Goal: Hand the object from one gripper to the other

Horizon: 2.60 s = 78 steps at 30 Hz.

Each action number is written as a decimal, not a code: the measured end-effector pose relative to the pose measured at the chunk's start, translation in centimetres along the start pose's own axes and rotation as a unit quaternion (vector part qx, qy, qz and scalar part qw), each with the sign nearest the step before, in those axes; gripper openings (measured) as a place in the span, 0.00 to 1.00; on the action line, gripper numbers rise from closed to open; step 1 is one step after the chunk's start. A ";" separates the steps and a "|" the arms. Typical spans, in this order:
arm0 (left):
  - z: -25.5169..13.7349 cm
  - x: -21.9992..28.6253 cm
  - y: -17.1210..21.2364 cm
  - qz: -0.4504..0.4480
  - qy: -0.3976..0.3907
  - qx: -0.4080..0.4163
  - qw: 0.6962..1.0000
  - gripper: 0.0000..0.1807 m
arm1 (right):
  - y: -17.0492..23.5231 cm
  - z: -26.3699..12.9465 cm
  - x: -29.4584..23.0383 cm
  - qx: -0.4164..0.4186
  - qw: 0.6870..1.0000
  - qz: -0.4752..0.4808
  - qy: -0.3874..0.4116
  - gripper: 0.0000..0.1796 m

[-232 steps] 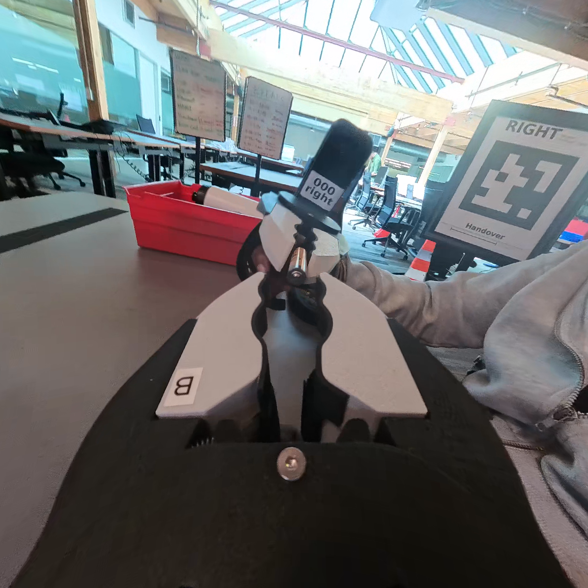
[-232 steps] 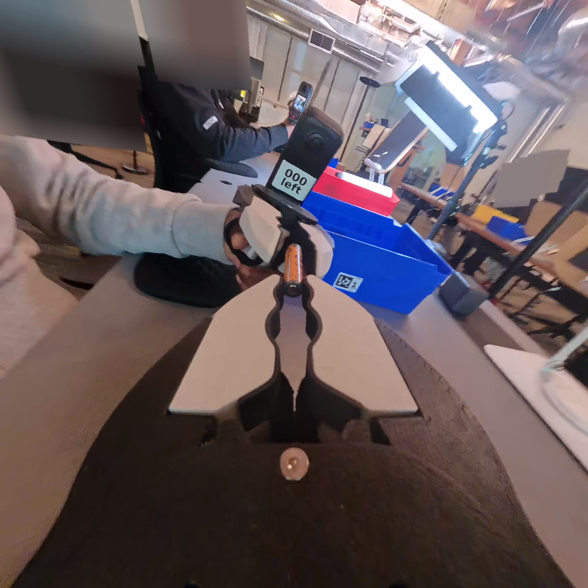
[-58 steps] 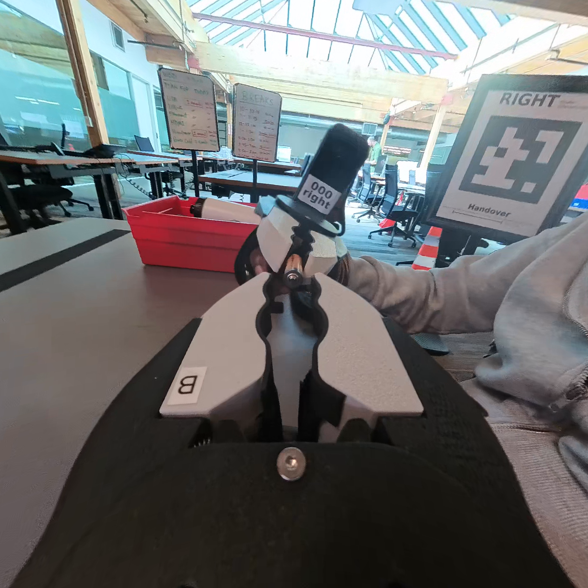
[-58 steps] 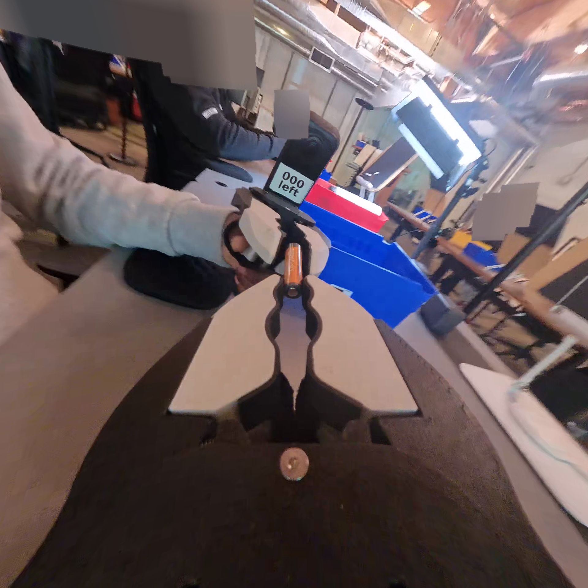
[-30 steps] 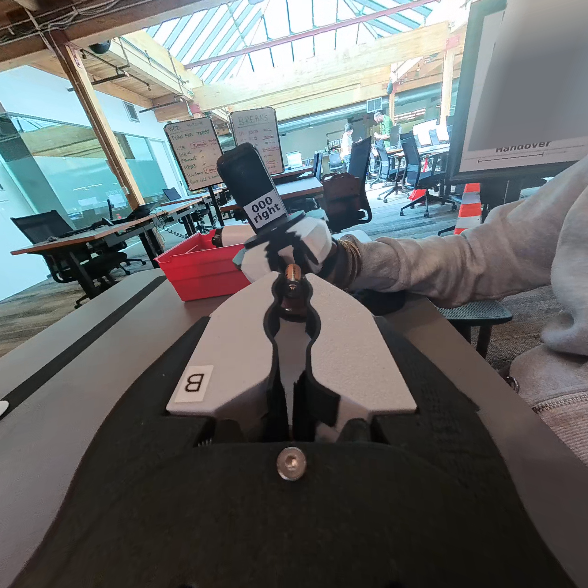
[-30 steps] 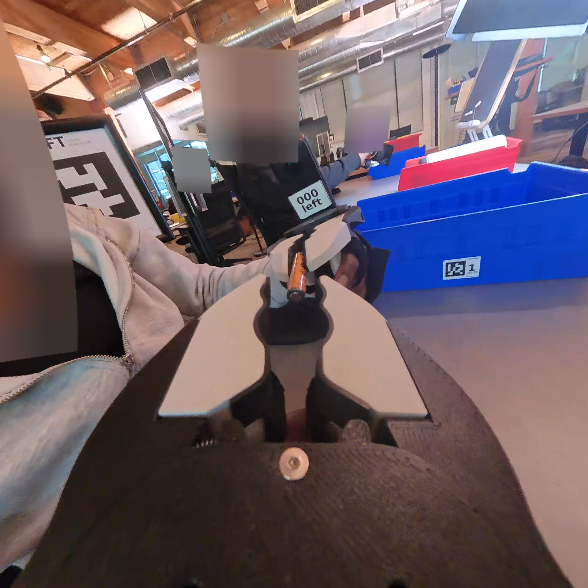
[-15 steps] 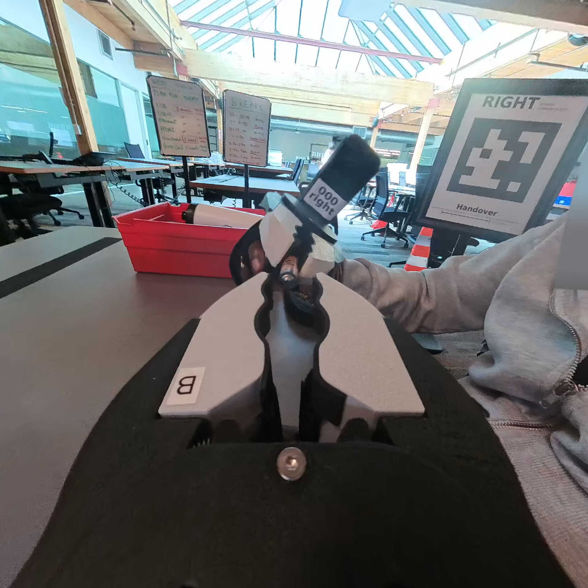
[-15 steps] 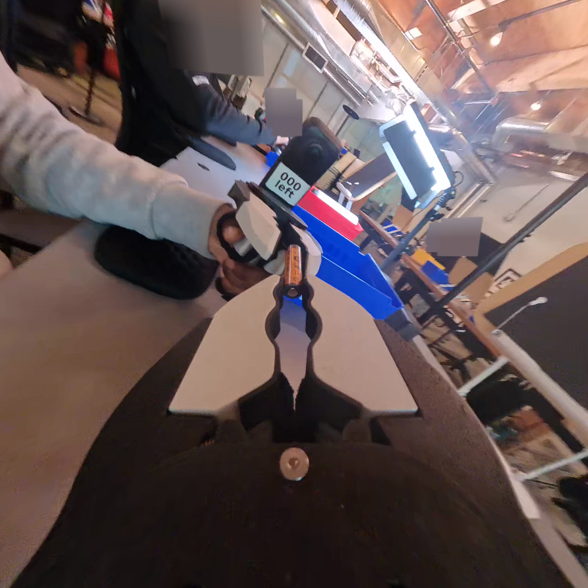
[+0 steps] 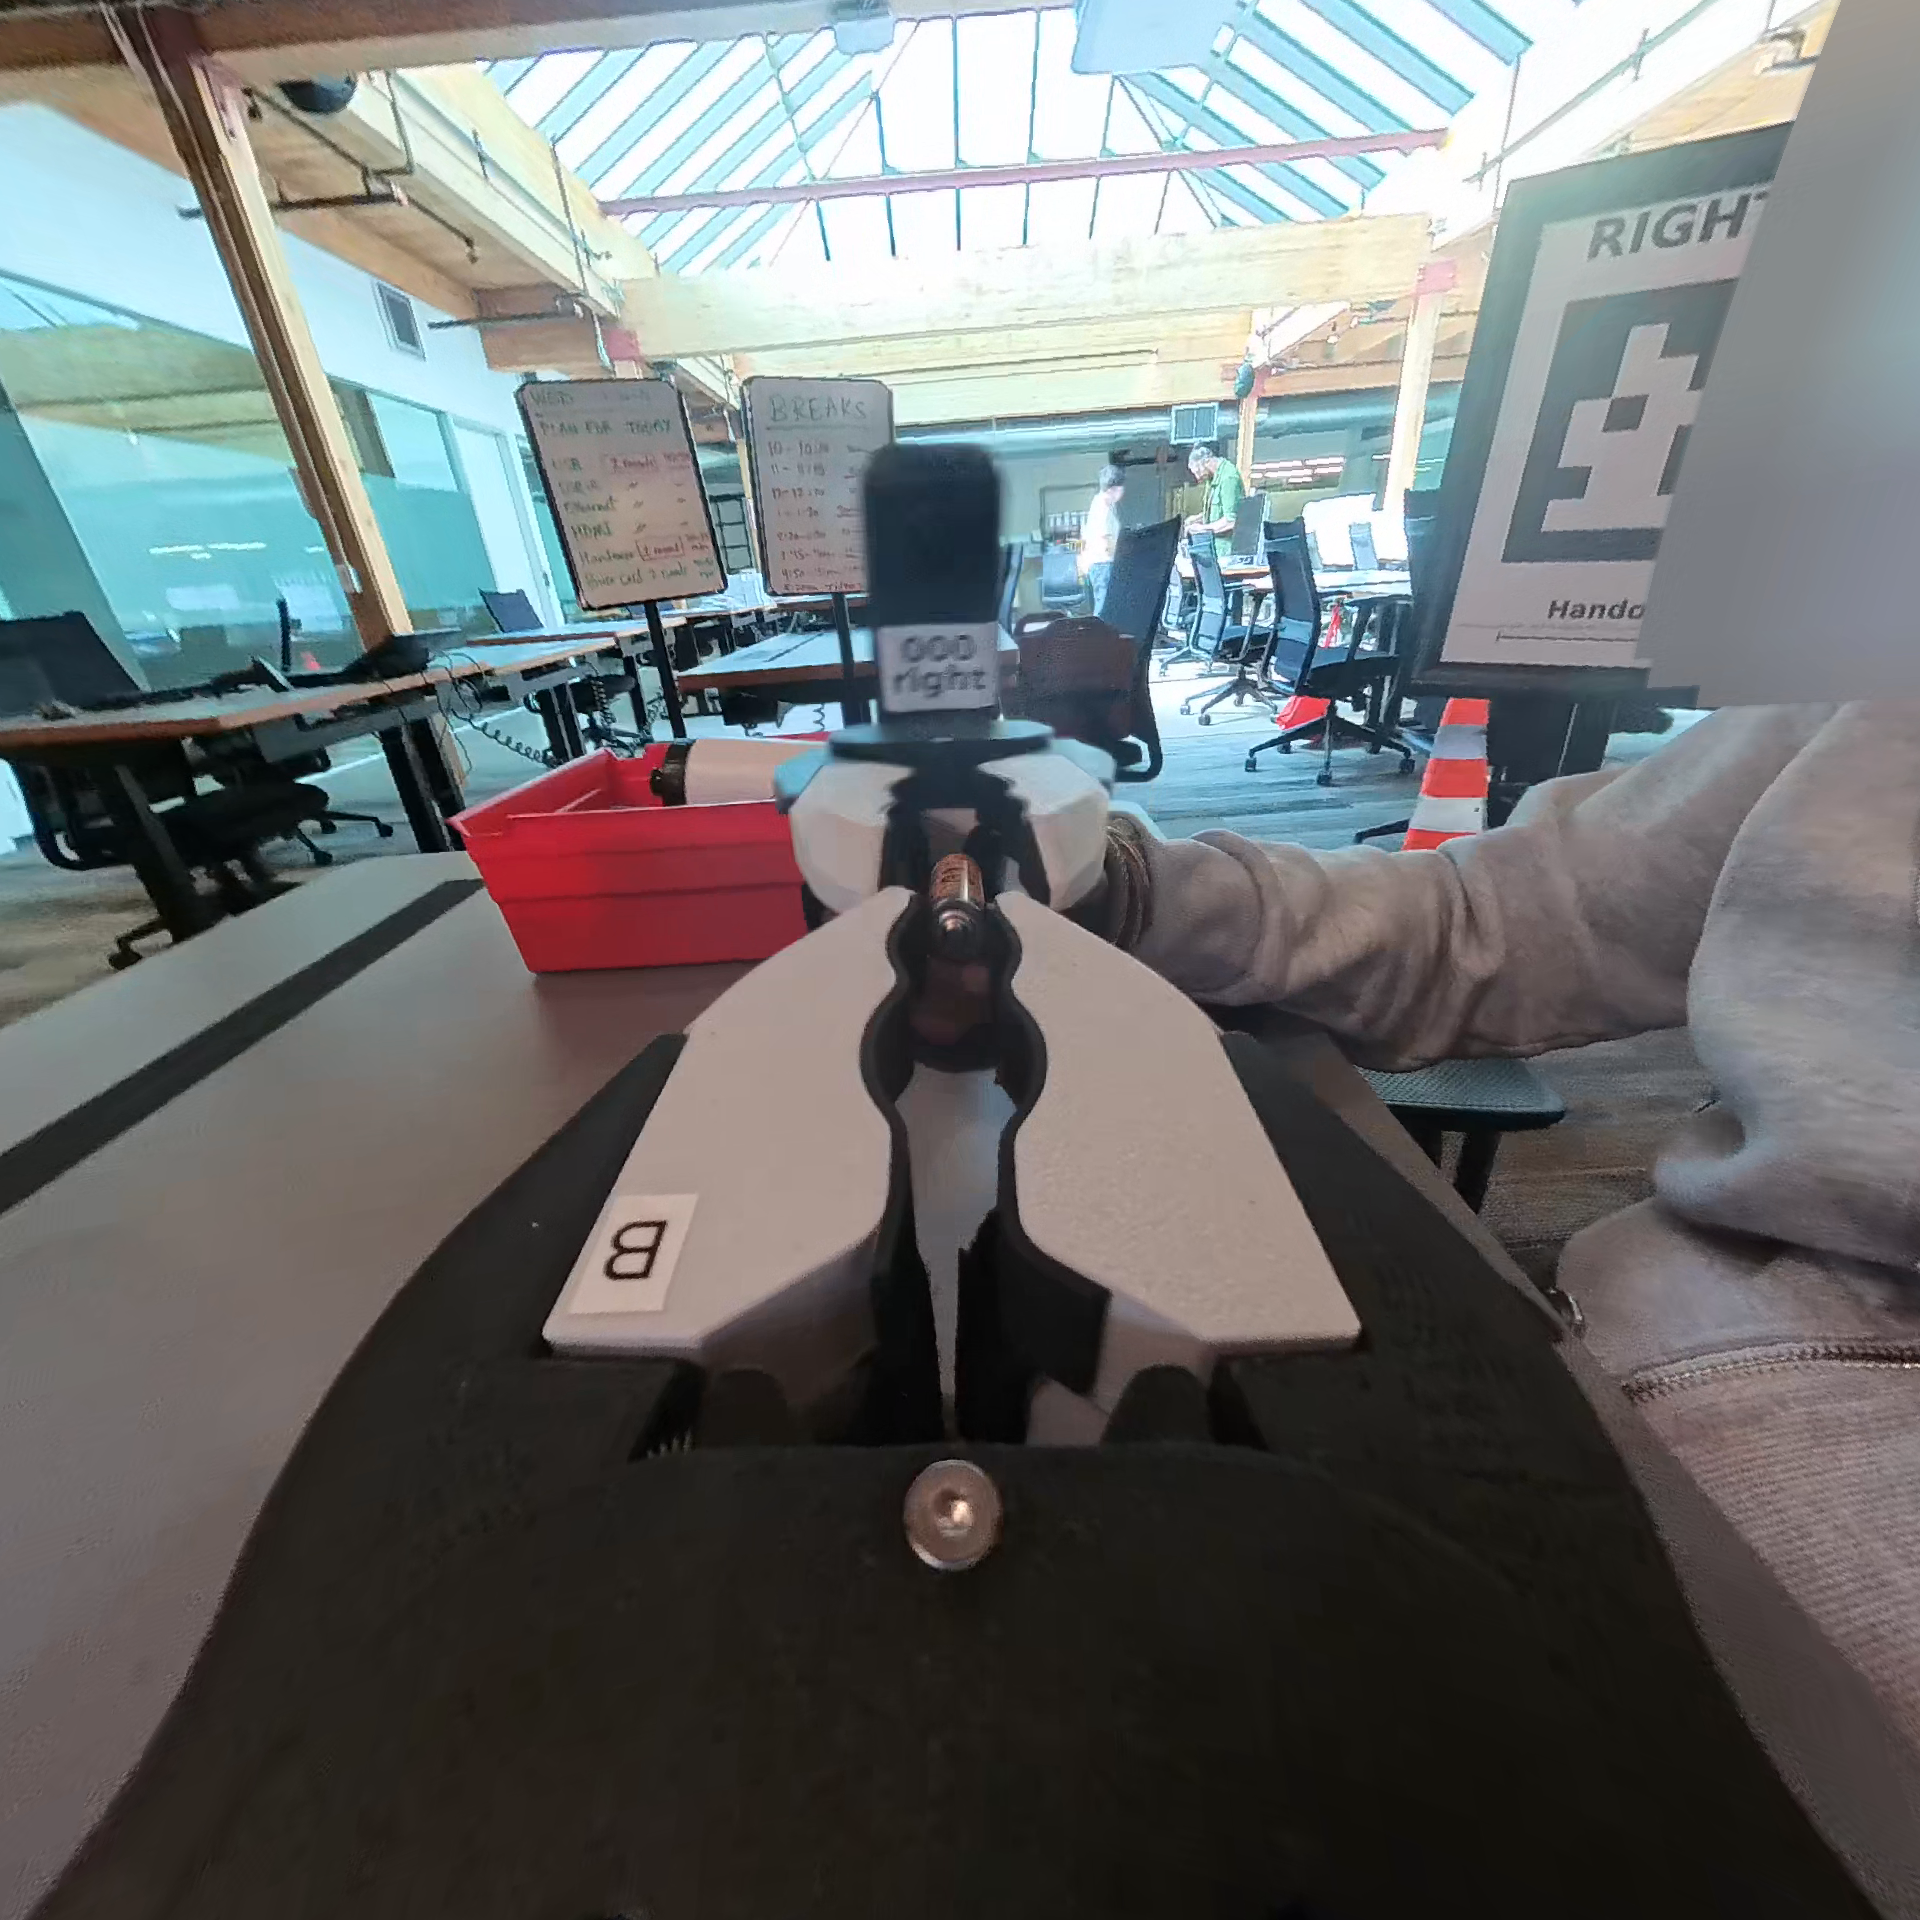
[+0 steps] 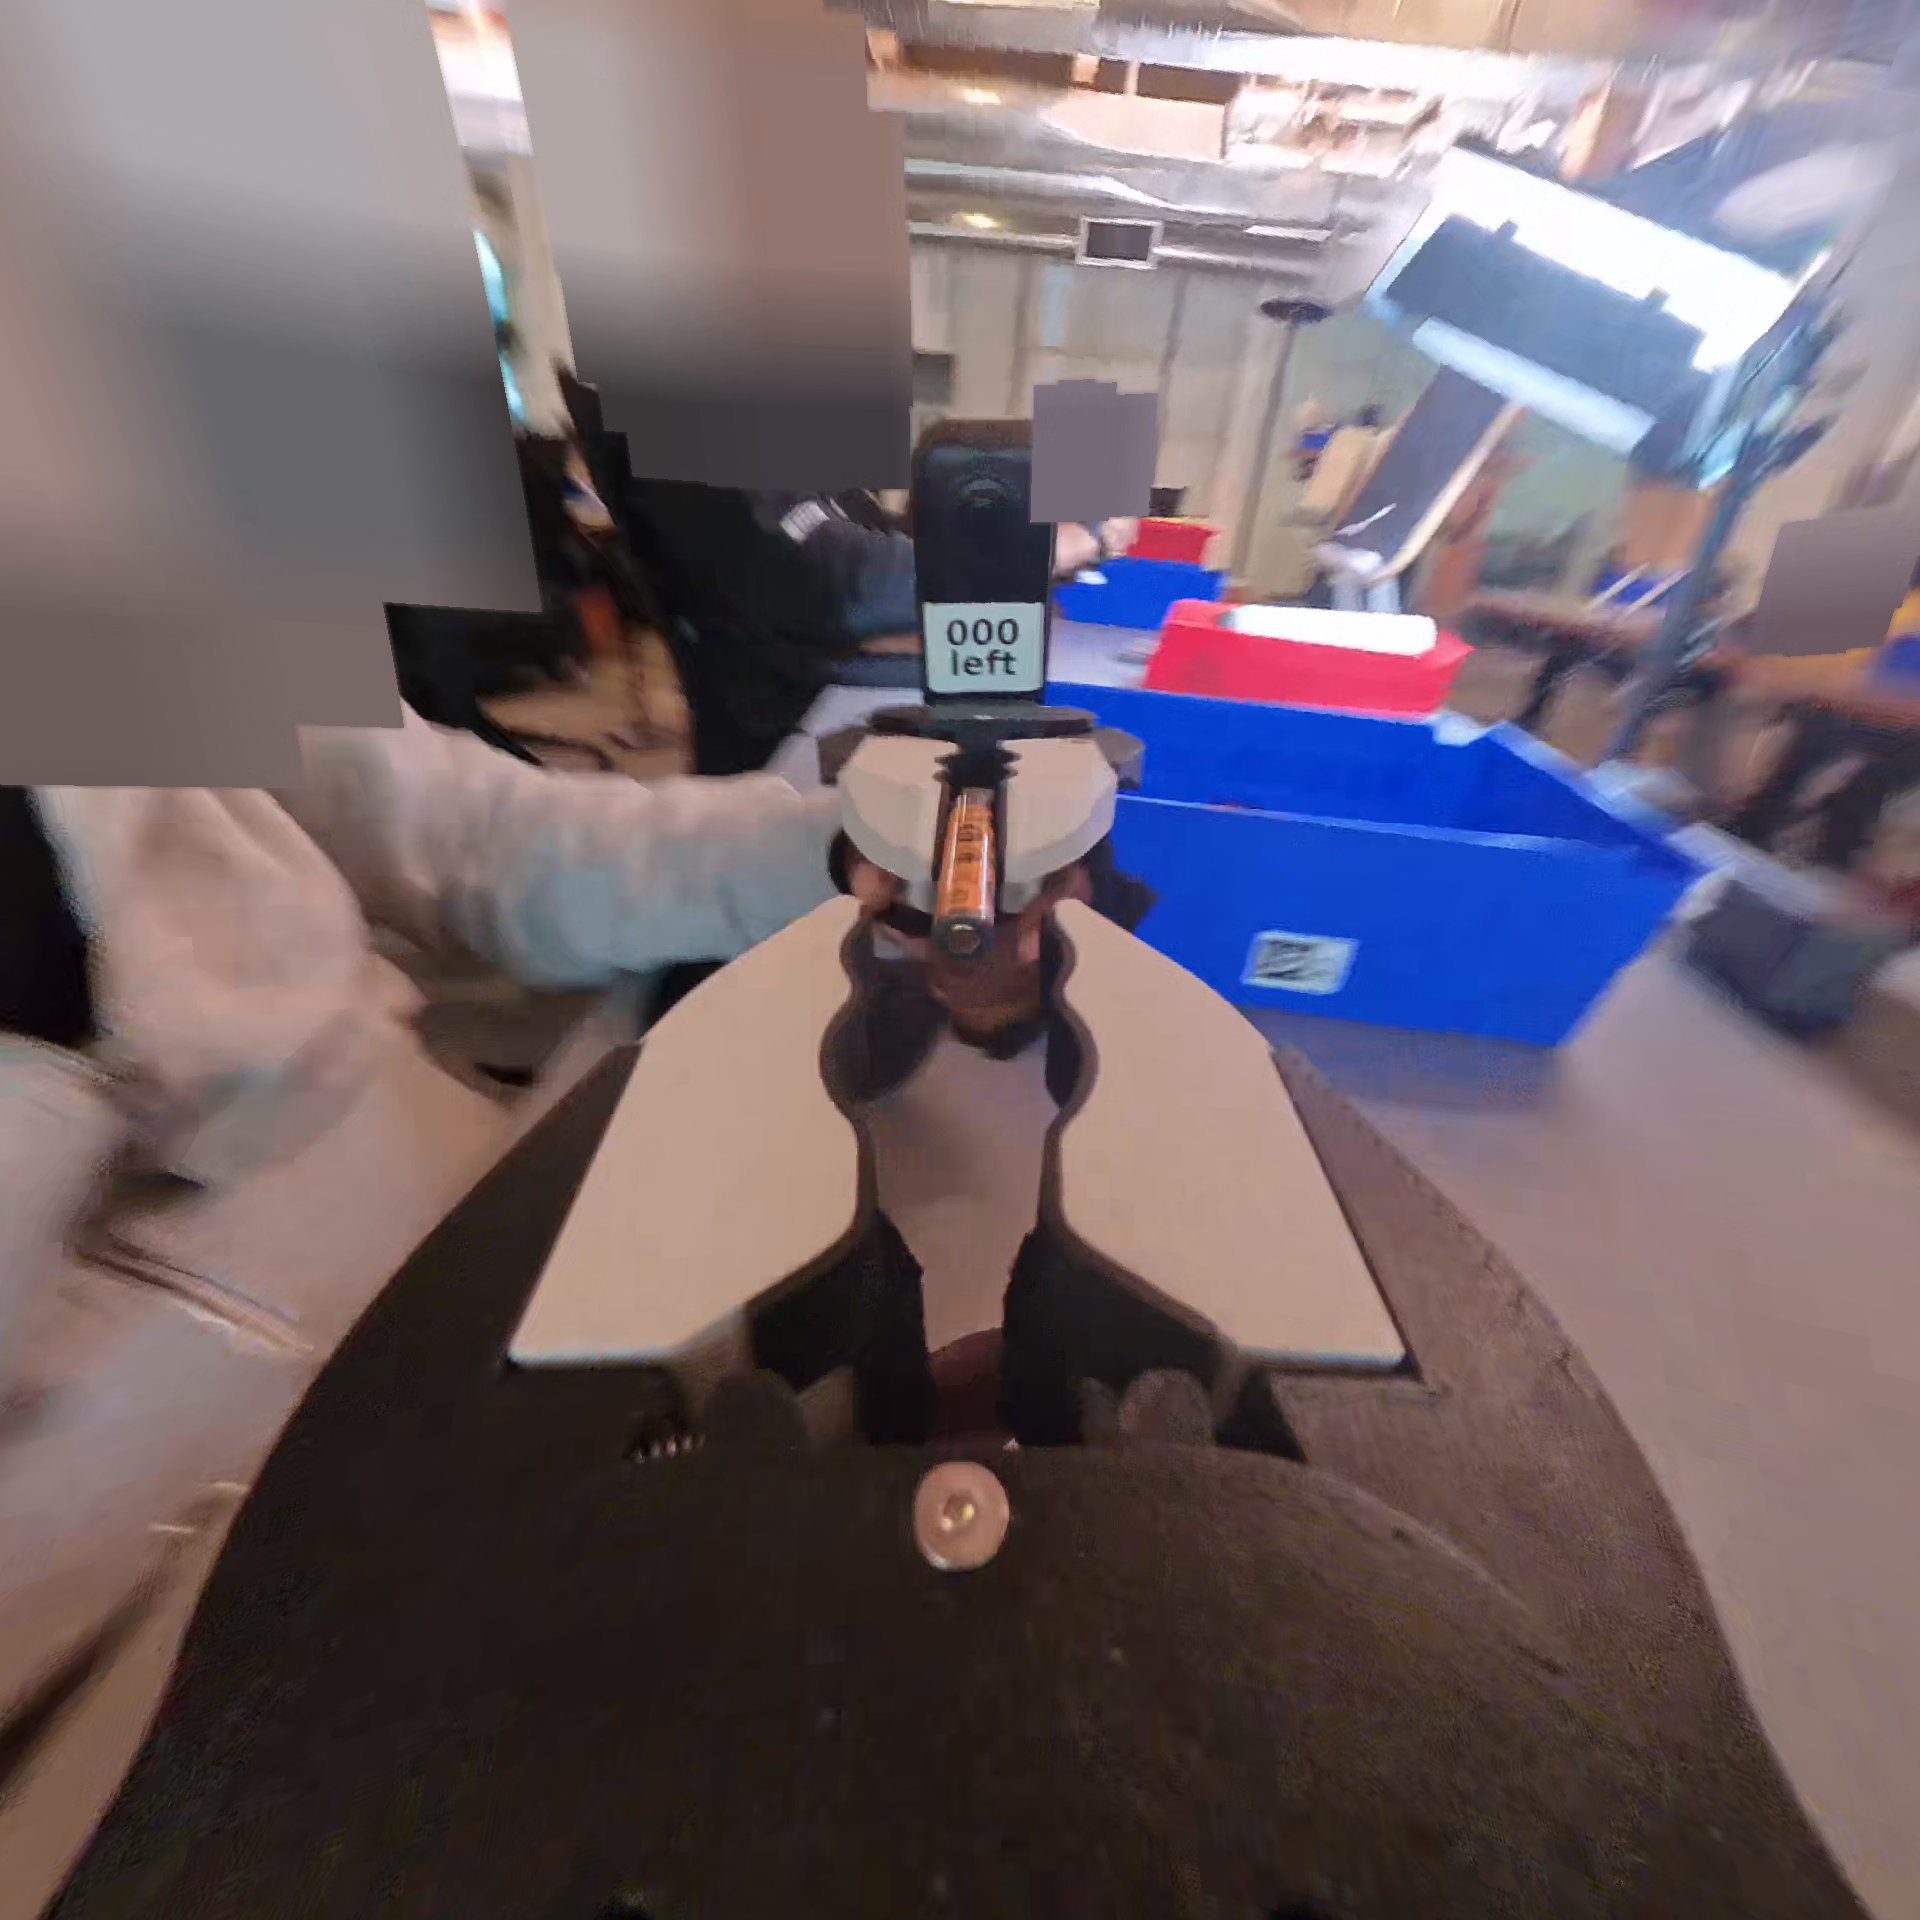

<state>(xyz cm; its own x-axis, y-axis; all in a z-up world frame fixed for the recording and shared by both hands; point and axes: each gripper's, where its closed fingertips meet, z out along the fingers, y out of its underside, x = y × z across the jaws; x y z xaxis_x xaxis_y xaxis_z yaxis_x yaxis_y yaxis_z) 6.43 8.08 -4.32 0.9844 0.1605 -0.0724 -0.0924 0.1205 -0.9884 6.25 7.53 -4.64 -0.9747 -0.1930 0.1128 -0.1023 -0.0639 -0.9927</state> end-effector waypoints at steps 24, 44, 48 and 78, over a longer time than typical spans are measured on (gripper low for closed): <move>0.2 0.1 0.8 -0.088 0.018 -0.025 0.996 0.12 | 0.3 0.1 0.3 -0.046 0.962 -0.257 0.079 0.06; 0.2 0.2 0.3 0.073 -0.008 -0.014 0.997 0.06 | 0.2 0.1 -0.3 0.026 0.961 0.259 -0.091 0.18; 0.3 0.2 0.5 0.085 -0.012 -0.022 0.996 0.06 | 0.5 0.3 -0.7 0.024 0.943 0.309 -0.120 0.08; 0.2 0.3 0.7 0.080 -0.011 -0.032 0.996 0.06 | 0.1 0.1 -0.2 0.012 0.997 0.072 -0.024 0.18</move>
<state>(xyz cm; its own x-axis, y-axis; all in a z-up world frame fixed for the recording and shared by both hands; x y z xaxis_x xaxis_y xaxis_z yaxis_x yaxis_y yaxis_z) 6.59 8.38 -4.99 0.9544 0.1937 -0.2270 -0.2370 0.0298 -0.9710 6.44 7.46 -4.72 -0.9682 -0.2486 -0.0287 0.0439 -0.0555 -0.9975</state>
